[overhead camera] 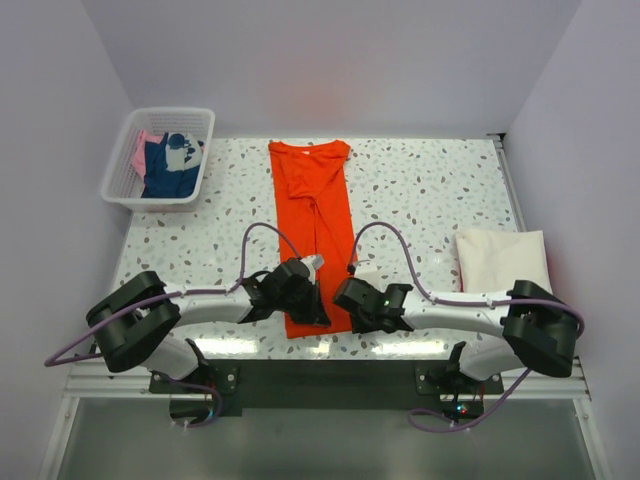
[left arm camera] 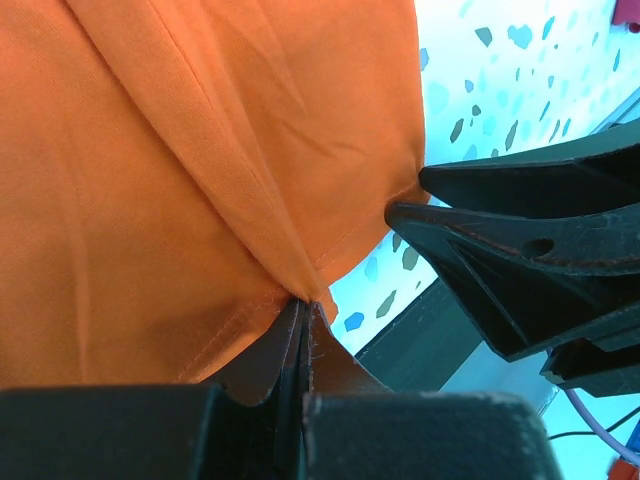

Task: Fold and stack the t-shirts
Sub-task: Fold the tshirt

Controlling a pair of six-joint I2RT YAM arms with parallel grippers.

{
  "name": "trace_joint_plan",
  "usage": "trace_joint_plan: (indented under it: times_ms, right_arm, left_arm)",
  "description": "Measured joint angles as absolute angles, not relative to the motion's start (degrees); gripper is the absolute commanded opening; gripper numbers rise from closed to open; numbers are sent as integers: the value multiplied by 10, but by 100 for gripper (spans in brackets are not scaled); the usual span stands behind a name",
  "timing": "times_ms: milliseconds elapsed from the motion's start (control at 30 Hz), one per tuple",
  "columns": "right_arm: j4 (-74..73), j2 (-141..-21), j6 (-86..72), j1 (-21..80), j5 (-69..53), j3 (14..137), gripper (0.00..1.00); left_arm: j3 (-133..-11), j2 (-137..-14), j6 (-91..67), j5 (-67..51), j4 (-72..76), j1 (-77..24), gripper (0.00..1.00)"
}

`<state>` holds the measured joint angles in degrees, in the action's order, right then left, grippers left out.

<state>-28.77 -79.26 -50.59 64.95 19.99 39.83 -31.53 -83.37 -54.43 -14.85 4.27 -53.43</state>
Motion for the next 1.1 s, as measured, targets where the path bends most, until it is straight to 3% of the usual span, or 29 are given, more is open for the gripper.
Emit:
trace_joint_plan:
  times_ms: [100, 233, 367, 500, 600, 800, 900, 1100]
  right_arm:
    - [-286, -800, -506, 653, 200, 400, 31]
    - [-284, -808, -510, 654, 201, 404, 13]
    - [-286, -806, -517, 656, 202, 404, 7]
    - [-296, -796, -521, 656, 205, 404, 8]
    - [-305, -778, -525, 656, 209, 404, 14]
    - [-317, -761, -527, 656, 216, 404, 14]
    - [-318, -761, -529, 656, 216, 404, 25]
    - [-319, -761, -529, 656, 216, 404, 28]
  left_arm:
    - [-315, -835, -544, -149, 44, -534, 0]
    - [-315, -835, -544, -149, 50, -534, 0]
    - [-314, -835, -544, -149, 51, -535, 0]
    - [-312, -835, -544, -149, 51, -534, 0]
    - [-312, -835, -544, -149, 51, -534, 0]
    - [-312, -835, -543, -149, 51, -534, 0]
    - [-313, -835, -542, -150, 51, -534, 0]
    - [-313, -835, -542, -150, 51, -535, 0]
